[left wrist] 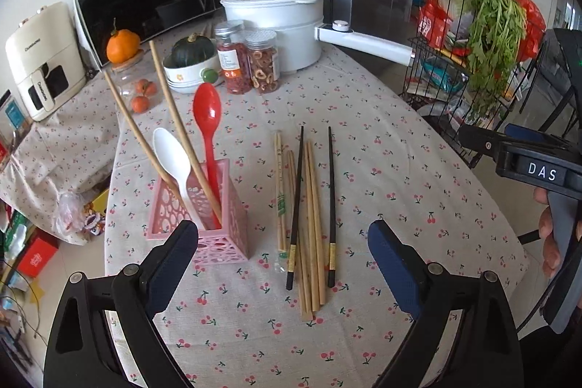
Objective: Organize utensils
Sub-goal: 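Move the left tool down to the remaining chopsticks, then grasp the black-tipped chopsticks with the left tool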
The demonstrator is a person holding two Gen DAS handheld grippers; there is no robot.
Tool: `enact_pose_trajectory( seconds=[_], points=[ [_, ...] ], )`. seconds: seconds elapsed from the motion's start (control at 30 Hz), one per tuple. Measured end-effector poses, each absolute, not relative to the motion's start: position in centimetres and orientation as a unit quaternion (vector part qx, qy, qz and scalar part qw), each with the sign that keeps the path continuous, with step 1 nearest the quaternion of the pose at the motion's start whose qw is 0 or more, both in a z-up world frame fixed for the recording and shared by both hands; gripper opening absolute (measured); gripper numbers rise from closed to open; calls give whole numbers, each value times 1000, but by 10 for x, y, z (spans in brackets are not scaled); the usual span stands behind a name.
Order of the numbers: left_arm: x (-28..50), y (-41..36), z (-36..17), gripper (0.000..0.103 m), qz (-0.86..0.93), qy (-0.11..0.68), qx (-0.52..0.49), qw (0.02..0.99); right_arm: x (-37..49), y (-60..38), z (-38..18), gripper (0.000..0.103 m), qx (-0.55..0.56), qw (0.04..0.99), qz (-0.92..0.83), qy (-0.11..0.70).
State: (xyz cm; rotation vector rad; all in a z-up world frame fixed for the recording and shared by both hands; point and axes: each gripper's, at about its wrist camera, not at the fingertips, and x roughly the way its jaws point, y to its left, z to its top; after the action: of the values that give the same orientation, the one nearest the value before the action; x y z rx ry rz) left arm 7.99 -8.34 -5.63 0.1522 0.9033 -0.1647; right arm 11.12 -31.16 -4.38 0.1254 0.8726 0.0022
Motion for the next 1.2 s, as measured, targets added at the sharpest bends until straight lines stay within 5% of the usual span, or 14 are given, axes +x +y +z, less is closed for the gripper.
enact_pose_trajectory(
  seconds=[0.23, 0.4, 0.67, 1.2],
  points=[
    [124, -140, -78, 95, -81, 460, 102, 878, 118, -342, -55, 100, 92, 890, -25, 446],
    [178, -152, -103, 55, -73, 499, 79, 860, 125, -359, -66, 100, 114, 880, -41, 459],
    [233, -134, -146, 18, -34, 543, 40, 838, 140, -357, -69, 100, 124, 878, -27, 462],
    [255, -131, -175, 6, -3, 565, 69, 822, 149, -358, -77, 100, 121, 873, -22, 471]
  ],
)
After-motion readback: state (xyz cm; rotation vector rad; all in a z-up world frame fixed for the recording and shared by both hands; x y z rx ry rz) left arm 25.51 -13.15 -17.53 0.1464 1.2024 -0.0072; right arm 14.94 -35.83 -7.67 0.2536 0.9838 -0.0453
